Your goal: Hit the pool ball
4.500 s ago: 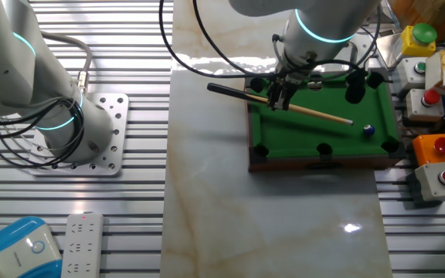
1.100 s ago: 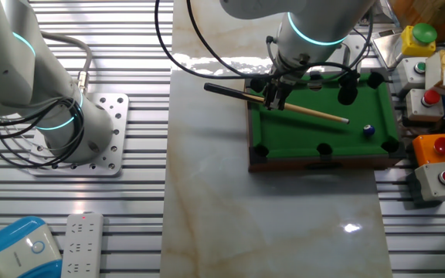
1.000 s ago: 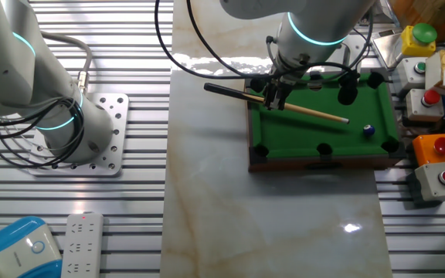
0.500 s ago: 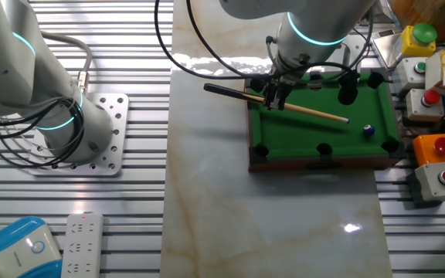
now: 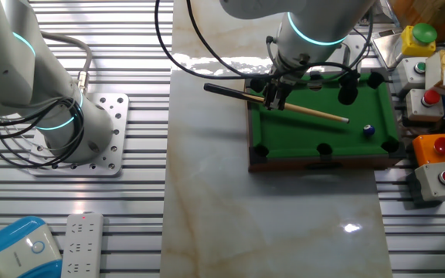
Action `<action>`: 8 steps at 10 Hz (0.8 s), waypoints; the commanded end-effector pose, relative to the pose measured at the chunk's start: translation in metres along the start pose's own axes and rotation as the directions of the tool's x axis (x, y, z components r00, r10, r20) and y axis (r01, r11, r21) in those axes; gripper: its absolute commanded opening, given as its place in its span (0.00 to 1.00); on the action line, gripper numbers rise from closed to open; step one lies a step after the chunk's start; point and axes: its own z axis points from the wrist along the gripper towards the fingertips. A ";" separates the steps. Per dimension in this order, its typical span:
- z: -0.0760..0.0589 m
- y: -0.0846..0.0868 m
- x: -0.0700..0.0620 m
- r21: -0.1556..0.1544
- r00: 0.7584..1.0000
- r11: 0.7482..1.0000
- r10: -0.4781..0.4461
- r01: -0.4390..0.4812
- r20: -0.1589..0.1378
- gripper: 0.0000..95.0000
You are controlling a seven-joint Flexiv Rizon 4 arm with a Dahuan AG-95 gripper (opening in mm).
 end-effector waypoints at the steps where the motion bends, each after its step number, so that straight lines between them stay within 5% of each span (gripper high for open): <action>1: 0.006 0.000 -0.012 0.002 1.000 1.000 0.001 -0.001 0.007 0.00; 3: 0.000 0.000 -0.045 0.000 1.000 1.000 0.005 -0.005 -0.016 0.00; 5: -0.023 -0.006 -0.070 -0.001 1.000 1.000 -0.002 0.002 -0.013 0.00; 8: -0.029 -0.009 -0.075 0.002 1.000 1.000 -0.009 0.009 -0.012 0.00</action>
